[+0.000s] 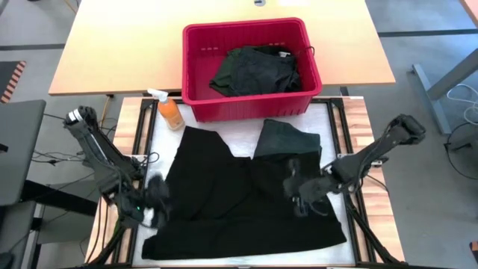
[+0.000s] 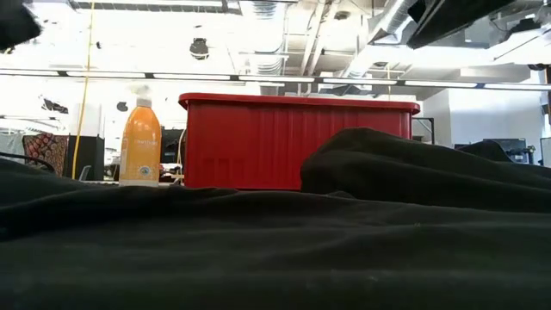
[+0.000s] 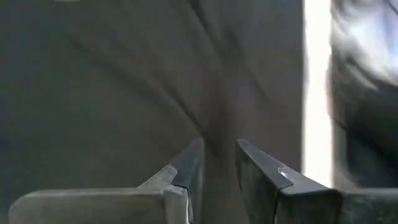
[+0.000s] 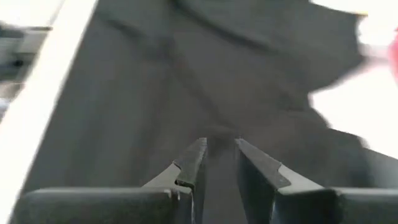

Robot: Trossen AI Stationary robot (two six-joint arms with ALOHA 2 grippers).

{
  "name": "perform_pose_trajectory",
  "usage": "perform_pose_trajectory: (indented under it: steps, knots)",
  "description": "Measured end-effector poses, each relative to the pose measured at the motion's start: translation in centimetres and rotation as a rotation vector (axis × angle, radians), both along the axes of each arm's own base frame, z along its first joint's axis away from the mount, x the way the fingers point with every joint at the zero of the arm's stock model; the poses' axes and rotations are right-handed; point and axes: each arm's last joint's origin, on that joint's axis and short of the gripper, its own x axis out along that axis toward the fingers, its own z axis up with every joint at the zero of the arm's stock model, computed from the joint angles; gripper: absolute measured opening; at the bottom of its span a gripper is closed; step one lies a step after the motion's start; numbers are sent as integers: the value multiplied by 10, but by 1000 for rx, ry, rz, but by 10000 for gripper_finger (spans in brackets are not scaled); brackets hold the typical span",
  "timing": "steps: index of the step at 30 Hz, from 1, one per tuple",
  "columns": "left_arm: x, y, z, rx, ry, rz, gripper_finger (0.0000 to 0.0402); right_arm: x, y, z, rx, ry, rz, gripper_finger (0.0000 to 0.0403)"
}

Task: Fold Laundry from Bin
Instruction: Fold the black shirt

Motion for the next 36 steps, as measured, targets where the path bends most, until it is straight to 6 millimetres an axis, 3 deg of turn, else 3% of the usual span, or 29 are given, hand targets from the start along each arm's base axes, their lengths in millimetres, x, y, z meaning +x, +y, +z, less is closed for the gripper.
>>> perform_pose_trajectory:
  steps: [3,6,13,18,23,29,36]
  knots:
    - [6,20,1,194,-53,114,78,-11,-30,7,-50,44,-116,107]
    - [18,38,-10,248,-6,186,78,-25,-62,11,-16,140,-206,107]
    - [35,71,-72,134,150,173,78,-45,-116,14,46,285,-297,112]
    - [31,86,-106,50,175,178,78,-44,-135,2,75,434,-268,130]
    - [20,93,-127,-28,243,222,78,-41,-149,-22,104,551,-248,148]
    - [8,95,-136,-128,369,294,78,-46,-154,-43,109,621,-237,154]
    - [2,95,-137,-199,463,327,78,-51,-154,-43,106,621,-232,153]
